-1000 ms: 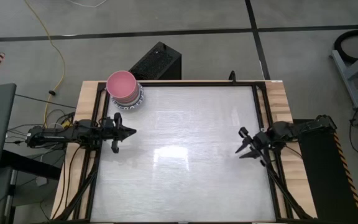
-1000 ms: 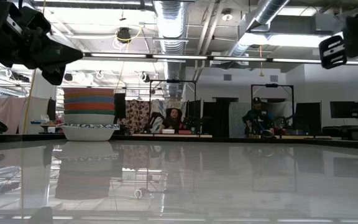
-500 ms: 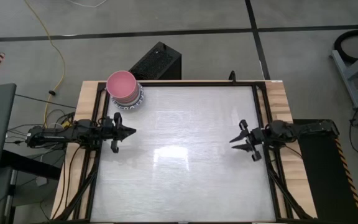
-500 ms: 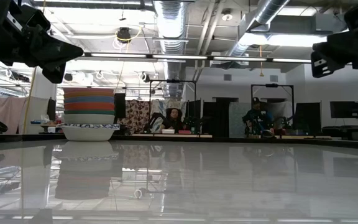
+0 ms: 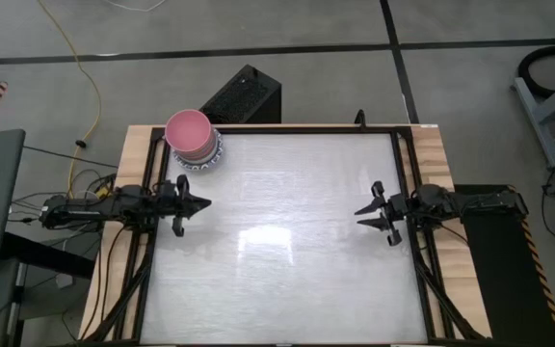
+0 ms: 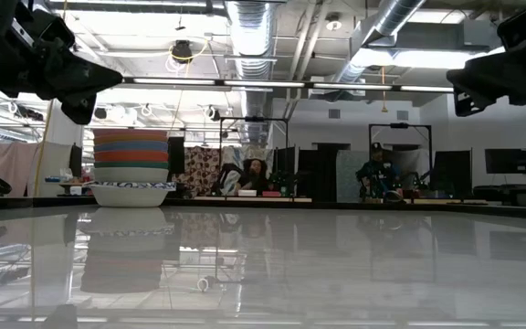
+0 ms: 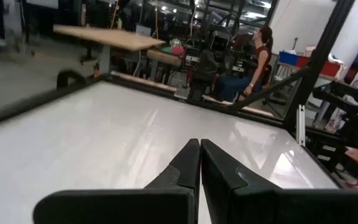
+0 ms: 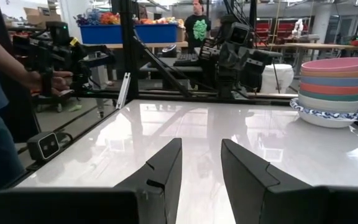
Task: Nest bowls inside each other
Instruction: Return To Home Position
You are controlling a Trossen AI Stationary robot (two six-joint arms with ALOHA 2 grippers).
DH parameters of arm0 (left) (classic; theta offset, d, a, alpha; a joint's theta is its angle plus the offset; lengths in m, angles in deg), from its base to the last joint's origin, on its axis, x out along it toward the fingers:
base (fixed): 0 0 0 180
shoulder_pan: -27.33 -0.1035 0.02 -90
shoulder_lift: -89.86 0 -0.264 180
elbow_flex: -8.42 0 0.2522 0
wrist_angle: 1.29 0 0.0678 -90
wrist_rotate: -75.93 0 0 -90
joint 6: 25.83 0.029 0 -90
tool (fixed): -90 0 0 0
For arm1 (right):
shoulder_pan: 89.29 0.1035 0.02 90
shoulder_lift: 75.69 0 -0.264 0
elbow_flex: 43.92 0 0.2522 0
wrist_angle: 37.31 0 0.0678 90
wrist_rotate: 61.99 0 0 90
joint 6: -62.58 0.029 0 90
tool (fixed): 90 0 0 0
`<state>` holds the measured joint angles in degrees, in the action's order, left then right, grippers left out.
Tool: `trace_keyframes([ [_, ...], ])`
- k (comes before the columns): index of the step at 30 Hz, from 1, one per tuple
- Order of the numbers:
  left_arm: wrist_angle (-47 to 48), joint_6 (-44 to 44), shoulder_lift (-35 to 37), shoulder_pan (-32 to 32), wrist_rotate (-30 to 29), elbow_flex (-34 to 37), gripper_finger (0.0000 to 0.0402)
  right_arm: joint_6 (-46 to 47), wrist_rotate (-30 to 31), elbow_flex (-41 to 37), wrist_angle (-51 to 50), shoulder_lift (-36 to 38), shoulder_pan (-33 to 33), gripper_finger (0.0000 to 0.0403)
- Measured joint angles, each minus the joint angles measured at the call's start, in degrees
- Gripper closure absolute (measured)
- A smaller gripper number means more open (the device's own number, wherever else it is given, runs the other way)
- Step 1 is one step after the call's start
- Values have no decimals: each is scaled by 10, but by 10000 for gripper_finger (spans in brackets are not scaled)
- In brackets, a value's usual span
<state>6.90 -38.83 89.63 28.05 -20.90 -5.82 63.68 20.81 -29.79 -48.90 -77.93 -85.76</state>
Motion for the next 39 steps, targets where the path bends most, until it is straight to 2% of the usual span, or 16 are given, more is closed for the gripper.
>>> trace_keyframes([
  [5,33,-51,0,0,2,0,400,-1,0,0,0,0,0,270],
  [39,32,-52,-1,0,4,0,400,-1,-2,0,0,0,0,270],
])
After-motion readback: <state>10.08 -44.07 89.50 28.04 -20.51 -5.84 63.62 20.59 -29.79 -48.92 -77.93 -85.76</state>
